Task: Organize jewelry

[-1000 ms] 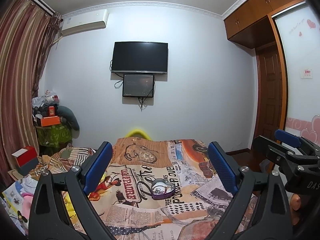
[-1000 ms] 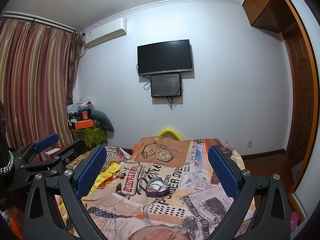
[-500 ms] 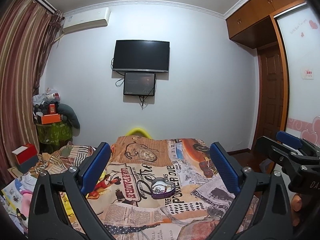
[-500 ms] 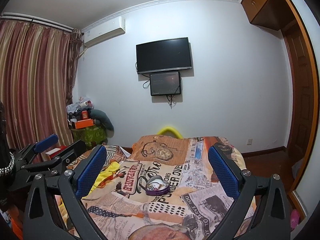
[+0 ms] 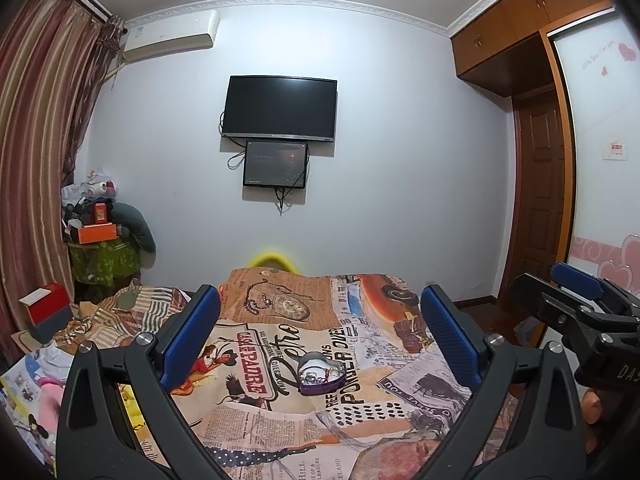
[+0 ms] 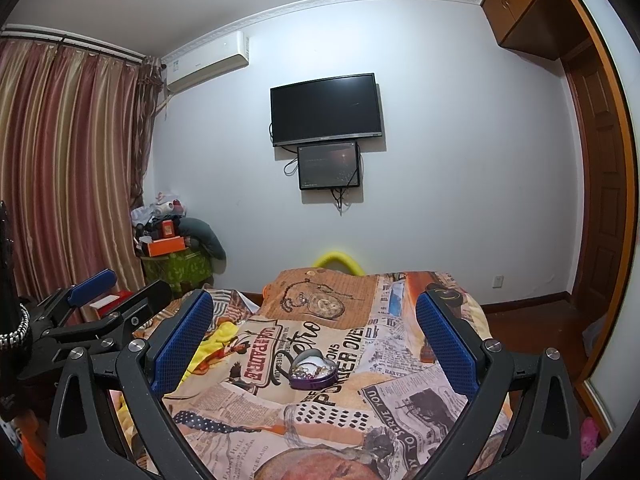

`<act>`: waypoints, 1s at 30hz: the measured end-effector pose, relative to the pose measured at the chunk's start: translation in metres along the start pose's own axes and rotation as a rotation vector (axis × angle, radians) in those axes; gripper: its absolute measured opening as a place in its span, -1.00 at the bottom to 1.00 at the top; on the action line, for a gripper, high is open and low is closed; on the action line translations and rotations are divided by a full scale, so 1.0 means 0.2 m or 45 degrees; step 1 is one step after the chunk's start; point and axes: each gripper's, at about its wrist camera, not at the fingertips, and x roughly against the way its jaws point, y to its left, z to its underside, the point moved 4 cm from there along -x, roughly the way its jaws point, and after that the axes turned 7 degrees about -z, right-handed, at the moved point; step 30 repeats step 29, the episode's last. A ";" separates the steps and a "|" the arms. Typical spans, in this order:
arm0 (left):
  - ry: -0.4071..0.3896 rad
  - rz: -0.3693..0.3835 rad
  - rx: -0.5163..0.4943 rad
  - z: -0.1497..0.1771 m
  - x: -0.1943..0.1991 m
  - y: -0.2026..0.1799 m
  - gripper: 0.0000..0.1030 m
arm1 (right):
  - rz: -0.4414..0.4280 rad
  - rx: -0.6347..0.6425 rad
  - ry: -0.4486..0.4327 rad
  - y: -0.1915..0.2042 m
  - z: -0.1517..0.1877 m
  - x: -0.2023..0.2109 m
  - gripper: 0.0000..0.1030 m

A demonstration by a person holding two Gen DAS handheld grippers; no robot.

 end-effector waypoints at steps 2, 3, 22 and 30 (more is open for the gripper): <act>0.002 0.003 0.002 0.00 0.00 0.00 0.96 | 0.001 0.001 0.000 0.00 0.00 0.00 0.96; 0.002 0.005 0.003 0.00 0.00 0.01 0.96 | 0.002 0.001 0.001 0.00 0.00 0.00 0.96; 0.017 0.025 -0.016 0.03 -0.02 -0.01 0.96 | 0.010 -0.008 0.002 -0.01 -0.01 -0.01 0.96; 0.020 0.018 -0.041 0.05 -0.04 -0.03 0.96 | 0.016 -0.018 0.019 -0.02 0.00 -0.04 0.96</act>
